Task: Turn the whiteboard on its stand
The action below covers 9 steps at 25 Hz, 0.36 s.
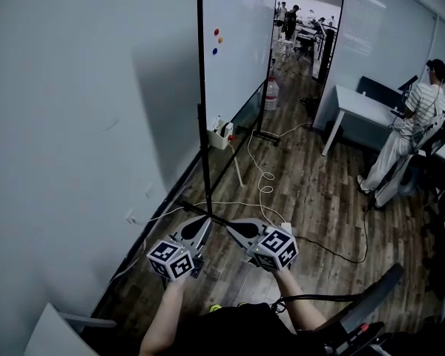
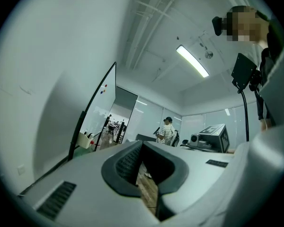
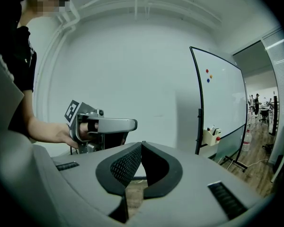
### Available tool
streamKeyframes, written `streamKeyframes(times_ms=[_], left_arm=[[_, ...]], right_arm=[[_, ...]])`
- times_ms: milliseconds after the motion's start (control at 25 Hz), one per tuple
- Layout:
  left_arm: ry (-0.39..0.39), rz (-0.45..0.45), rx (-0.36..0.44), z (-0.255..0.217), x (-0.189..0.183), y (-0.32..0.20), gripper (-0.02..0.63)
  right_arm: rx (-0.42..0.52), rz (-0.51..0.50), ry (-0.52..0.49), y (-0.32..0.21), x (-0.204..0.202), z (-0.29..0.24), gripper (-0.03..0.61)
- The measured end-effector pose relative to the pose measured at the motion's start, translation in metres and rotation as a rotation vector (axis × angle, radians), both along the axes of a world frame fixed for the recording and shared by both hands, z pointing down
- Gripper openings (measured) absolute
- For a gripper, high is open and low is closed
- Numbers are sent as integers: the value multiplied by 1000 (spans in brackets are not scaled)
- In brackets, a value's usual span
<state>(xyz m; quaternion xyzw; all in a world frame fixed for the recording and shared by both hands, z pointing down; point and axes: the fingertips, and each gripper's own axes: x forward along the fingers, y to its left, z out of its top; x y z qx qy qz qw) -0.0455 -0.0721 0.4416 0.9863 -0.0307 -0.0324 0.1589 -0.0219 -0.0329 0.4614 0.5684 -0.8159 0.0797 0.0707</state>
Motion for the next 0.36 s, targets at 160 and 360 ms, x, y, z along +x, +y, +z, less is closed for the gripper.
streamKeyframes(times_ms=[160, 360], left_arm=[[-2, 1, 1, 2, -2, 2, 21], [-4, -4, -6, 3, -4, 1, 21]], right_arm=[[-6, 0, -3, 2, -2, 4, 26], [-14, -4, -4, 2, -4, 5, 26]])
